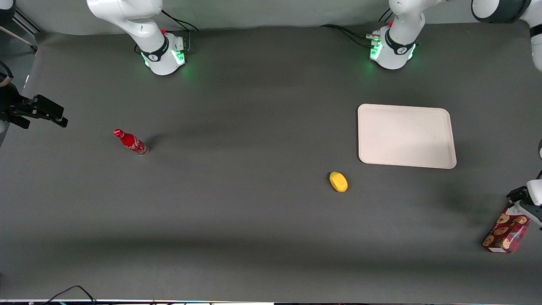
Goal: Place red cookie box on tray
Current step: 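Move the open left gripper down to the red tartan cookie box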
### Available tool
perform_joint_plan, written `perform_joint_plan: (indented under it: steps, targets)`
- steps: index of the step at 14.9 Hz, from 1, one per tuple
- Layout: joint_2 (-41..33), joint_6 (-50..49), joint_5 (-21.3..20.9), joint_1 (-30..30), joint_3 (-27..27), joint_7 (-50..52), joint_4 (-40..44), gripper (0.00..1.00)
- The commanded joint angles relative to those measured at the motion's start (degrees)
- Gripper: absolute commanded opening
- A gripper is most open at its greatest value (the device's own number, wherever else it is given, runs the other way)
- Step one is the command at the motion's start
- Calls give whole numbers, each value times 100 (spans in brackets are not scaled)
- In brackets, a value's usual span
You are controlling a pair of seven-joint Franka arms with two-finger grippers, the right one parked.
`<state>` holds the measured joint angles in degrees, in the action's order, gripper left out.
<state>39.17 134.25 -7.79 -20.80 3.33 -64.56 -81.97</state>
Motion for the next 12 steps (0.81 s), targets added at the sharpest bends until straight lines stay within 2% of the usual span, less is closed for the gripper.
perform_joint_plan:
  steps: [1, 5, 12]
  targets:
    - [327, 417, -56, -100, 18, -127, 243, 100]
    - [714, 909, -73, -162, -17, -135, 305, 100]
    - [1118, 937, -117, -285, -17, -548, 287, 100]
